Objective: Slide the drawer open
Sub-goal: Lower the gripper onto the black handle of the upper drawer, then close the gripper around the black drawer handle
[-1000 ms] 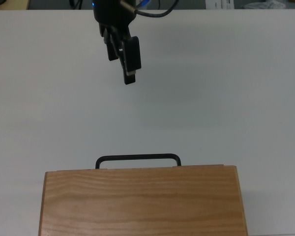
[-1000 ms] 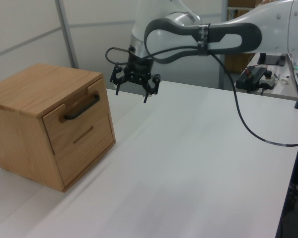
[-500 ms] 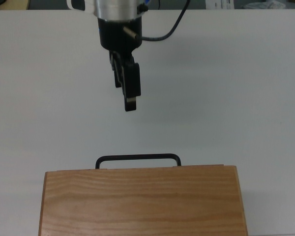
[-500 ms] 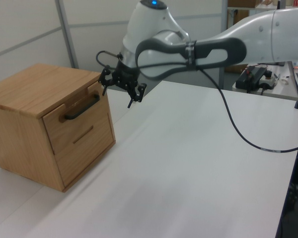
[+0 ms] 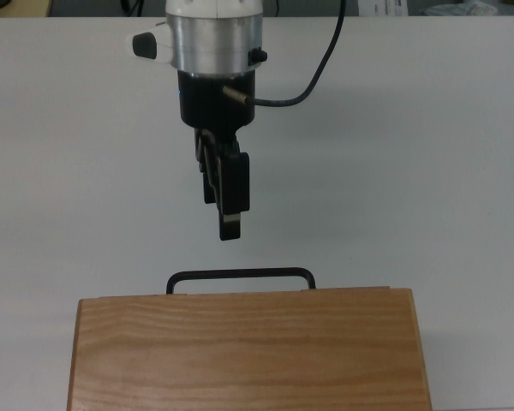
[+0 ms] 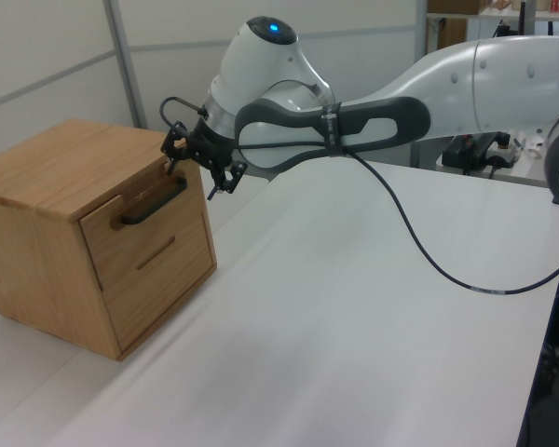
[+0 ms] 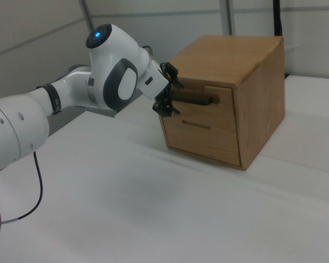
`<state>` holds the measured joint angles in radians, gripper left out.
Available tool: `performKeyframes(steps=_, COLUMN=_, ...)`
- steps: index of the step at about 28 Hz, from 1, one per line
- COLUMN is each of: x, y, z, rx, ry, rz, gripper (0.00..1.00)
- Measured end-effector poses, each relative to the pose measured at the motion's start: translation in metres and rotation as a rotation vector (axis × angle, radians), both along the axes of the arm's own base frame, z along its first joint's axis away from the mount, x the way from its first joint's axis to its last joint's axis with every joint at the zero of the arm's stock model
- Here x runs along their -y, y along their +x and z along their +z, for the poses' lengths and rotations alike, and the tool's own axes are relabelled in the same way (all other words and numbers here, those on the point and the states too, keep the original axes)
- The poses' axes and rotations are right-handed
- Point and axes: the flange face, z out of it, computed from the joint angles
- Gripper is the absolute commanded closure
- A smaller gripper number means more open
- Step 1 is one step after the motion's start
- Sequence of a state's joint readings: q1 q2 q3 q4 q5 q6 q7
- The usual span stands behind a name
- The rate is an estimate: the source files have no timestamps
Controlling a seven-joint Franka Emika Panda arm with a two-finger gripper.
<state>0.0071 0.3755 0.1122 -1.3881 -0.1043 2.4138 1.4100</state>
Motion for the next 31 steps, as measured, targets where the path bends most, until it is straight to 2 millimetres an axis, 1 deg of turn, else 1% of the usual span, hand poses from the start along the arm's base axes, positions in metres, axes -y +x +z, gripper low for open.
performKeyframes(steps=6, x=-0.006, y=0.011, z=-0.014, rx=-0.003, ry=-0.014, rz=-0.023, gripper=0.17)
performKeyframes(steps=12, x=-0.015, y=0.019, z=-0.034, rx=-0.023, ry=-0.014, rz=-0.025, gripper=0.20)
performKeyframes(steps=19, x=-0.020, y=0.029, z=-0.042, rx=-0.013, ry=-0.023, rz=-0.055, gripper=0.23)
performKeyframes(steps=21, x=-0.022, y=0.031, z=-0.045, rx=-0.010, ry=-0.024, rz=-0.063, gripper=0.28)
performKeyframes(steps=23, x=-0.024, y=0.033, z=-0.047, rx=-0.010, ry=-0.022, rz=-0.066, gripper=0.37)
performKeyframes(steps=25, x=-0.025, y=0.035, z=-0.049, rx=-0.011, ry=-0.020, rz=-0.066, gripper=0.50)
performKeyframes(steps=26, x=-0.025, y=0.035, z=-0.050, rx=-0.012, ry=-0.019, rz=-0.066, gripper=0.61)
performKeyframes(steps=28, x=-0.028, y=0.037, z=-0.050, rx=-0.005, ry=-0.017, rz=-0.062, gripper=0.72)
performKeyframes(steps=30, x=-0.031, y=0.037, z=-0.049, rx=-0.003, ry=-0.016, rz=-0.057, gripper=0.84)
performKeyframes(steps=31, x=-0.033, y=0.036, z=-0.049, rx=-0.002, ry=-0.017, rz=-0.054, gripper=0.96)
